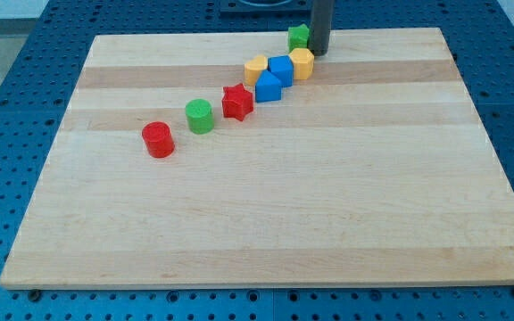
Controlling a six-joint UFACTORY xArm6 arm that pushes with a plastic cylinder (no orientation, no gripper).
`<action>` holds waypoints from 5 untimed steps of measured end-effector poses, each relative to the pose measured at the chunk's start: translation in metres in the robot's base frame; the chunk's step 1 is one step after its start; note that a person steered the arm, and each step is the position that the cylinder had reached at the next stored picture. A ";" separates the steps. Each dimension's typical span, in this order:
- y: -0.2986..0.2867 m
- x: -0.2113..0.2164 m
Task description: Push the yellow hexagon below the green star
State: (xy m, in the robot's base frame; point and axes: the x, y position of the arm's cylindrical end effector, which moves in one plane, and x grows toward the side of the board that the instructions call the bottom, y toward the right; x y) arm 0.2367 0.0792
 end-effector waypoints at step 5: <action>-0.040 0.066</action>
